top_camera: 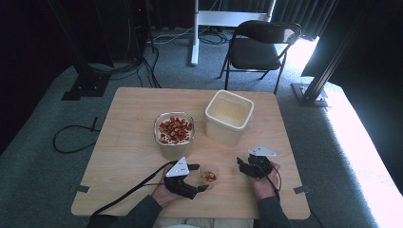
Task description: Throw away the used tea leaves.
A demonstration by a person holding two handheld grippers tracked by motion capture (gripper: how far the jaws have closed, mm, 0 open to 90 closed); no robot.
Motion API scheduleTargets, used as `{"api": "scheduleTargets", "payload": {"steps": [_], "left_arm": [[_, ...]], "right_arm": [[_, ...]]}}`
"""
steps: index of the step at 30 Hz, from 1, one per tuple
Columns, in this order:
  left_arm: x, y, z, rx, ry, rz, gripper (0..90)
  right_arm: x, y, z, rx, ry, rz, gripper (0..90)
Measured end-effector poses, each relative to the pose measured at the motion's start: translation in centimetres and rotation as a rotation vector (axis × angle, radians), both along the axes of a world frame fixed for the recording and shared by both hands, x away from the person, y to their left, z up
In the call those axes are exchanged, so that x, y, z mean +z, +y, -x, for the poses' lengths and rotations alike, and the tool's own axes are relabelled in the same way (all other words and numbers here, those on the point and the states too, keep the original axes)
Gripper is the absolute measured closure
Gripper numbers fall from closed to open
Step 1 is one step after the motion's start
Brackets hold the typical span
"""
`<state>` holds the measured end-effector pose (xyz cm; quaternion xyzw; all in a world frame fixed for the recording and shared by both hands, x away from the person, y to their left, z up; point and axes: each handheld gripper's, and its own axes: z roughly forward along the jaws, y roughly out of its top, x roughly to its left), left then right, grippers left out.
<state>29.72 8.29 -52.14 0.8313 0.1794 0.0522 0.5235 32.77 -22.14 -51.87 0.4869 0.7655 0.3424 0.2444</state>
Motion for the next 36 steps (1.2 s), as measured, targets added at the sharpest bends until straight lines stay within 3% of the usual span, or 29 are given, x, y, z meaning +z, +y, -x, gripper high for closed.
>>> {"api": "scheduleTargets", "payload": {"steps": [4,10,18,28,36], "left_arm": [[-0.5,-0.9,-0.4,-0.007,-0.009,-0.002,16.4],[-0.4,-1.4,-0.8,-0.008,-0.012,0.032,17.7],[-0.7,-1.9,-0.6,0.013,-0.03,0.048,31.2],[-0.3,-1.5,-0.5,0.047,-0.049,0.017,33.5],[0.1,-0.1,-0.7,0.101,-0.035,0.017,33.7]], "right_arm": [[-0.1,-0.1,0.0,-0.009,0.004,0.0,40.5],[-0.2,-0.3,0.0,-0.015,0.0,-0.003,40.6],[-0.3,-0.4,0.0,-0.02,0.003,-0.004,40.7],[-0.4,-0.9,0.0,-0.028,0.004,-0.008,40.8],[-1.0,-1.6,-0.1,-0.049,0.017,-0.004,40.8]]}}
